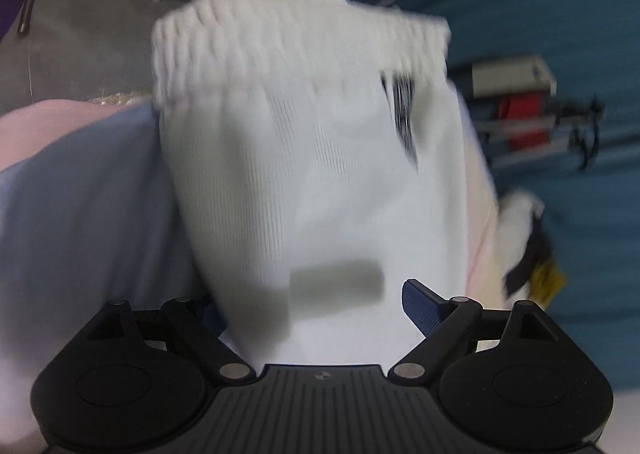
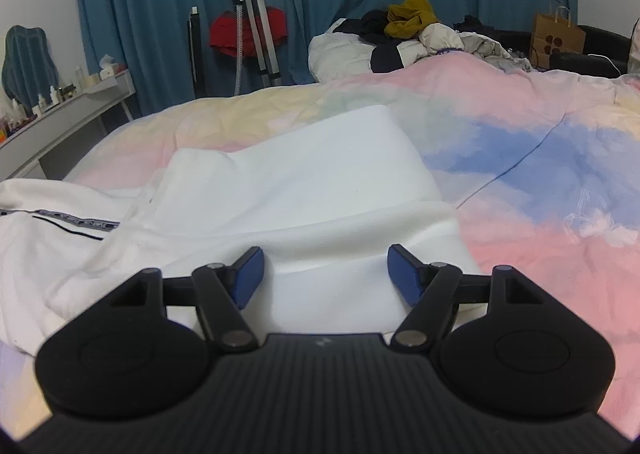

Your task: Fold clothes

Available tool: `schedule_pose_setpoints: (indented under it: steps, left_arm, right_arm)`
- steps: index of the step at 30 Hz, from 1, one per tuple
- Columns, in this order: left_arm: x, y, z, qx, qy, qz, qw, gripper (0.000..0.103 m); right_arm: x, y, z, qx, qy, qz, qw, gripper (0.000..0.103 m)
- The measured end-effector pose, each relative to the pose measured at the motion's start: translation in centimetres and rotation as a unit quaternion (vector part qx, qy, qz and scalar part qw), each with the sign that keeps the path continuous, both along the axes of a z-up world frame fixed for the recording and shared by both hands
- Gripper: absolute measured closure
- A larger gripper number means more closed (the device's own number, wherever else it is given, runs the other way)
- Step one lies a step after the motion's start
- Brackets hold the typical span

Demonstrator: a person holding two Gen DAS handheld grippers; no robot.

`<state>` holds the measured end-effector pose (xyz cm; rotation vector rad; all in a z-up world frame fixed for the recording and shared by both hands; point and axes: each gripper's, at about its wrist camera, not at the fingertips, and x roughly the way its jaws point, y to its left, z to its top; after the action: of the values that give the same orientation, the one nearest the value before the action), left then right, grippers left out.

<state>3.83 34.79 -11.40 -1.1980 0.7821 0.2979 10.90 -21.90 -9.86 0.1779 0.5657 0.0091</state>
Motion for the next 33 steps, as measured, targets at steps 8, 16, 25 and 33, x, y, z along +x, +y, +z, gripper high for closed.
schedule_pose_setpoints:
  steps: [8, 16, 25, 33]
  left_arm:
    - [1.2, 3.6, -0.2, -0.006, -0.039, 0.053, 0.9978, 0.040]
    - [2.5, 1.6, 3.8, 0.138, -0.084, 0.008, 0.9868, 0.085]
    - [2.7, -10.7, 12.0, 0.335, -0.169, -0.048, 0.9258, 0.088]
    - [2.7, -27.4, 18.3, 0.422, -0.265, -0.077, 0.8634, 0.088]
  right_arm:
    - [-0.1, 2.2, 0.8, -0.020, -0.026, 0.035, 0.999, 0.032]
    - [0.9, 4.1, -0.7, -0.048, 0.005, 0.065, 0.997, 0.032]
    - [0.6, 2.3, 0.2, -0.007, 0.007, 0.056, 0.998, 0.034]
    - [0.2, -2.2, 2.1, 0.059, -0.005, -0.015, 0.998, 0.034]
